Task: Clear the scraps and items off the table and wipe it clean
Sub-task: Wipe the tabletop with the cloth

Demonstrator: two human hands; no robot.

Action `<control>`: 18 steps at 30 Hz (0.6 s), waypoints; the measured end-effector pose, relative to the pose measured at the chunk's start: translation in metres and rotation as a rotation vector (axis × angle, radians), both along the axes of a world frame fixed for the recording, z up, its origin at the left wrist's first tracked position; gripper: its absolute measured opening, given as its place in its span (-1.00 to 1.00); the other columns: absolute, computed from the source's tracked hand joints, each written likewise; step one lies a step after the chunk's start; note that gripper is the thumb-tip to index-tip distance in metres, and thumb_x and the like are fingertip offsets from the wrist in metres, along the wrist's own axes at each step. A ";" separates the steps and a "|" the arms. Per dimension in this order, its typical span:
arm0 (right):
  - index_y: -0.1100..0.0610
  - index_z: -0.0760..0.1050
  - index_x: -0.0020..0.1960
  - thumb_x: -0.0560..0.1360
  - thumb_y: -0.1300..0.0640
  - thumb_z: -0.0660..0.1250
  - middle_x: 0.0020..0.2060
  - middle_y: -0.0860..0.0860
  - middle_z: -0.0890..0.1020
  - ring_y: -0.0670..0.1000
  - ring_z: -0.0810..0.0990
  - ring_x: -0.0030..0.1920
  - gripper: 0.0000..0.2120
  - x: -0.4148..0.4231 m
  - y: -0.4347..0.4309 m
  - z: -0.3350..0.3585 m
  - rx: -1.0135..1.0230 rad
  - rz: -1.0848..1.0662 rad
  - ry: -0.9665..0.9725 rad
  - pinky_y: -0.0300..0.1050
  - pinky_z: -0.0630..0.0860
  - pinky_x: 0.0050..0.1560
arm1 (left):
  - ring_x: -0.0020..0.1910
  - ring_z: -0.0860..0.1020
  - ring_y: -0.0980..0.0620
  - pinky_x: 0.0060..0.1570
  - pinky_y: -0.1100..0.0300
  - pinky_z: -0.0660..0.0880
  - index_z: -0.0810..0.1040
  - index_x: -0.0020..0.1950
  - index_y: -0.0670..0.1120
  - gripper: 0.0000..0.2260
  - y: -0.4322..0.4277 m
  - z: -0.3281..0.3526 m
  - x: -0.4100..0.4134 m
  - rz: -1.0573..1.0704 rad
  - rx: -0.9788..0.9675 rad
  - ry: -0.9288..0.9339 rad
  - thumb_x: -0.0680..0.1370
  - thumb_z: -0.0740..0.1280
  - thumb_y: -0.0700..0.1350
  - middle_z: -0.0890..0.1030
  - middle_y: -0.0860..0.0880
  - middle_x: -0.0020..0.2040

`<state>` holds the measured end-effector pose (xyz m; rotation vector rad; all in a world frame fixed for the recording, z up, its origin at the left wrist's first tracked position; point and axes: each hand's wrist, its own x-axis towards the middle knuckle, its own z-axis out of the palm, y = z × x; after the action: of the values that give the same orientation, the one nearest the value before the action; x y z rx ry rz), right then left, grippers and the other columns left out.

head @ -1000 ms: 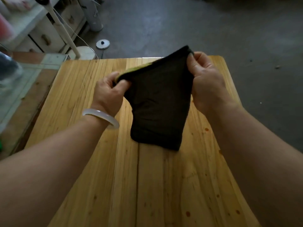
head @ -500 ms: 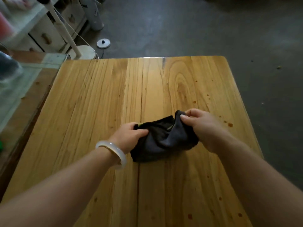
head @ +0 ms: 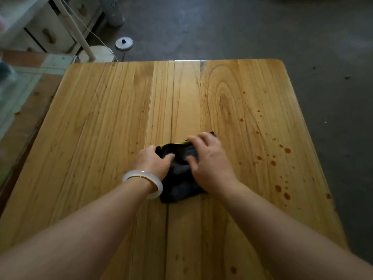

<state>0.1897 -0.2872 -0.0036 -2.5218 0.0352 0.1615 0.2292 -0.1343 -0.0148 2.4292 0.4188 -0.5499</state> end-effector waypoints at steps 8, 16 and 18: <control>-0.06 -0.39 0.57 0.52 -0.45 -0.17 0.51 0.16 -0.46 0.21 -0.55 0.46 -0.19 -0.010 0.039 -0.048 -0.330 0.070 0.209 0.40 -0.46 0.38 | 0.01 0.48 -0.10 0.11 -0.12 0.43 0.58 -0.05 -0.06 -0.79 0.005 -0.014 0.008 0.032 0.059 -0.265 0.56 0.15 -0.12 0.53 -0.03 -0.05; -0.10 -0.29 0.59 0.65 -0.22 -0.13 0.56 0.16 -0.34 0.21 -0.43 0.52 -0.39 0.021 -0.002 -0.063 -0.408 0.006 0.071 0.34 -0.35 0.46 | 0.03 0.46 -0.03 0.06 0.01 0.46 0.50 0.10 -0.08 -0.86 -0.010 -0.028 0.024 -0.035 -0.017 -0.442 0.56 0.24 -0.21 0.43 0.04 -0.02; -0.11 -0.25 0.60 0.66 -0.18 -0.11 0.57 0.17 -0.30 0.21 -0.40 0.54 -0.41 0.031 -0.013 -0.063 -0.404 0.006 0.056 0.31 -0.34 0.48 | 0.00 0.43 -0.01 0.04 0.05 0.43 0.49 0.06 -0.11 -0.90 -0.015 -0.033 0.030 -0.087 0.004 -0.458 0.55 0.26 -0.20 0.42 0.04 -0.03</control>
<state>0.2203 -0.3003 -0.0667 -2.9196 0.0913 0.2492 0.2588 -0.1497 -0.0480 2.4868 0.1203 -0.0174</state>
